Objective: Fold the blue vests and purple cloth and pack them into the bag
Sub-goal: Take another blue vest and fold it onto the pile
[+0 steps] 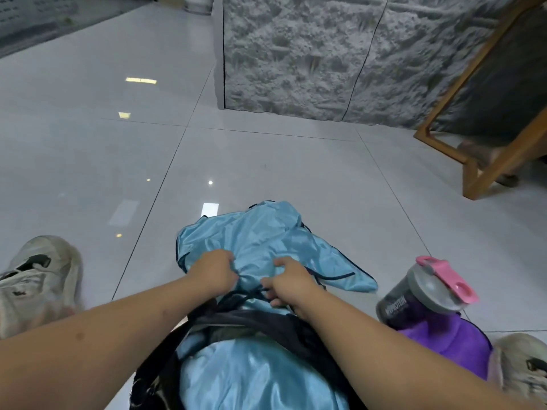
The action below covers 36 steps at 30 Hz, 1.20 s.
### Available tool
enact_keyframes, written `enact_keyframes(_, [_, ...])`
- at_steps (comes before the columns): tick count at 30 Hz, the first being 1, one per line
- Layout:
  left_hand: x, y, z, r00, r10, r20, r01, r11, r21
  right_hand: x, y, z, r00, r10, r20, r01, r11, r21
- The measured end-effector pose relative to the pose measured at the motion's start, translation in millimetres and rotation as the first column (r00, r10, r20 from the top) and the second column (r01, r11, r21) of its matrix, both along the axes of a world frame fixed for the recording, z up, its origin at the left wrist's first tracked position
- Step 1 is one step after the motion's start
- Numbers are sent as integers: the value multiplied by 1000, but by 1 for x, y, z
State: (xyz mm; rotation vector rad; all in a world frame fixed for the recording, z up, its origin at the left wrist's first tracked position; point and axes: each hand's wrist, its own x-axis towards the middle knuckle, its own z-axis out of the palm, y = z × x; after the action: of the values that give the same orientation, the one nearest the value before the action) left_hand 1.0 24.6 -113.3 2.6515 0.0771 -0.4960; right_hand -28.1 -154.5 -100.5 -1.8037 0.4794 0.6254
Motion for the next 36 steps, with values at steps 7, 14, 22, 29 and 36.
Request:
enact_keyframes(7, [7,-21,72,990,143,13,-105,783,-613,-1,-7,36,987,-142,75,109,936,335])
enact_keyframes(14, [4,-44,126,987,25,-156,-152,435,-888,-5,-16,67,914,-219,340,134,957,258])
enact_keyframes(22, [-4,-15,96,973,78,-218,-200,762,-617,-7,-50,93,885,-428,181,281,803,526])
enact_keyframes(29, [-6,-42,85,957,147,-251,-285,650,-704,-13,-45,90,951,-256,171,149,868,474])
enact_keyframes(36, [4,-21,76,860,24,-510,-431,571,-699,-41,-11,75,894,376,242,-415,899,138])
